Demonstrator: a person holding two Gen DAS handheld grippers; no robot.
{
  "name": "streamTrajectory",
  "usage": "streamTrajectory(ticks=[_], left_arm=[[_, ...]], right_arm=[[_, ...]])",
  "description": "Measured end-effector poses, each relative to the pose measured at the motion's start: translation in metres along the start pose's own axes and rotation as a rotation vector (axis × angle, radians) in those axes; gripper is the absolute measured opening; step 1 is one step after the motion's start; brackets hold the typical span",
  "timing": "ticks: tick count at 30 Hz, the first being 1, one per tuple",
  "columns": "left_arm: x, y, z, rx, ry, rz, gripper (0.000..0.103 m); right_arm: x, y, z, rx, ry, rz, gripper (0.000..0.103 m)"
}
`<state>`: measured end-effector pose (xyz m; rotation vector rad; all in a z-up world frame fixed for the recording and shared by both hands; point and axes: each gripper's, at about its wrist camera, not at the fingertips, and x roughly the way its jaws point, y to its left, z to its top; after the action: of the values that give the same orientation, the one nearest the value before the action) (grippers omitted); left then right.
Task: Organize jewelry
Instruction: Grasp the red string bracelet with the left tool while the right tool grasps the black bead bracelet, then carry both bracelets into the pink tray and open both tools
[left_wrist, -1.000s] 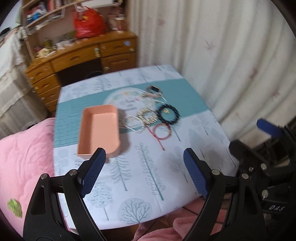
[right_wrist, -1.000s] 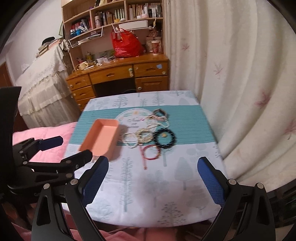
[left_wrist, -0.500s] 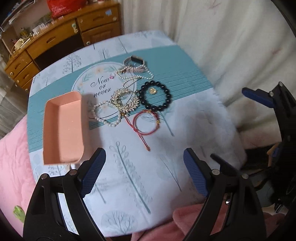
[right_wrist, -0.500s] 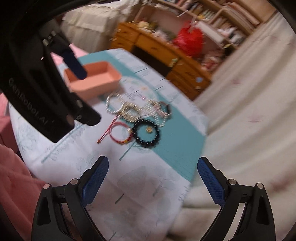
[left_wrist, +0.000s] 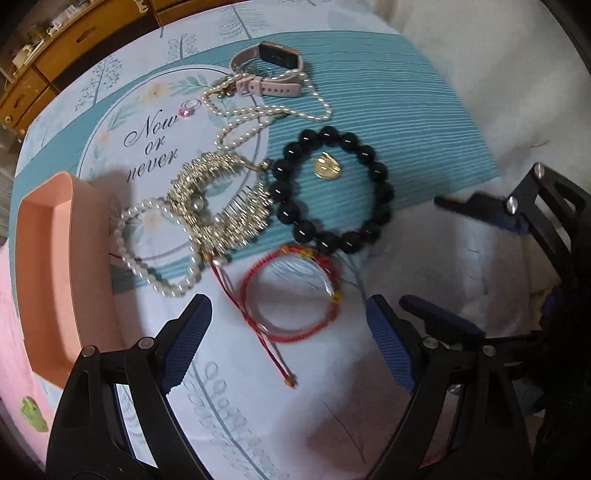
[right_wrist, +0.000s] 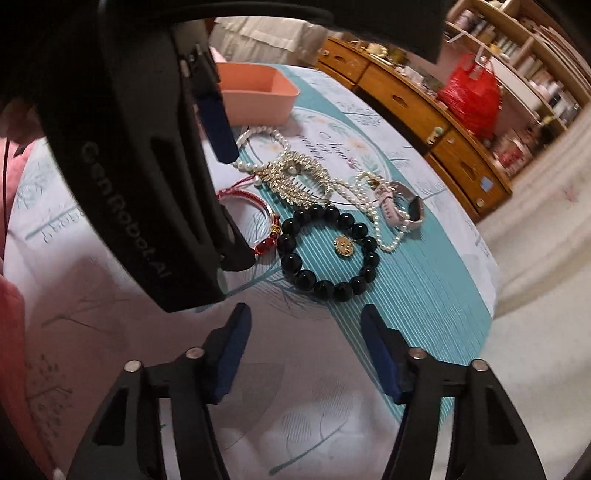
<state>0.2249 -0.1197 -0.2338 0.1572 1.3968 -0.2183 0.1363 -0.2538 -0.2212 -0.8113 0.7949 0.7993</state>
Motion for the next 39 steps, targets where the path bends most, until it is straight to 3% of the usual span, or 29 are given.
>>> streamTrajectory(ticks=[2, 8, 12, 14, 18, 22, 25, 29, 35, 39], left_arm=[[0.007, 0.003, 0.005, -0.008, 0.007, 0.026, 0.083], [0.02, 0.013, 0.013, -0.063, 0.041, -0.049, 0.068], [0.024, 0.005, 0.017, -0.012, 0.039, -0.009, 0.065], [0.023, 0.002, 0.018, 0.012, 0.024, 0.002, 0.057], [0.021, 0.002, 0.02, -0.013, 0.018, -0.013, 0.056], [0.014, 0.019, 0.012, -0.068, 0.018, -0.001, 0.056], [0.002, 0.03, 0.006, -0.095, 0.003, 0.003, 0.056], [-0.021, 0.042, -0.005, -0.114, -0.017, 0.01, 0.056], [-0.066, 0.061, -0.021, -0.123, -0.046, -0.001, 0.056], [-0.1, 0.077, -0.025, -0.086, -0.096, -0.07, 0.056]], right_arm=[[0.008, -0.001, 0.003, -0.021, -0.007, 0.025, 0.053], [0.029, -0.007, 0.013, -0.05, -0.043, 0.07, 0.052], [0.039, -0.016, 0.022, -0.024, -0.057, 0.082, 0.051], [0.043, -0.02, 0.026, -0.016, -0.064, 0.099, 0.049], [0.044, -0.025, 0.033, -0.006, -0.062, 0.151, 0.041], [0.057, -0.042, 0.043, 0.107, -0.023, 0.232, 0.035], [0.06, -0.046, 0.046, 0.184, -0.001, 0.281, 0.021], [0.064, -0.051, 0.05, 0.294, 0.03, 0.299, 0.015], [0.072, -0.074, 0.046, 0.684, 0.044, 0.405, 0.015], [0.058, -0.082, 0.041, 0.978, -0.086, 0.458, 0.015]])
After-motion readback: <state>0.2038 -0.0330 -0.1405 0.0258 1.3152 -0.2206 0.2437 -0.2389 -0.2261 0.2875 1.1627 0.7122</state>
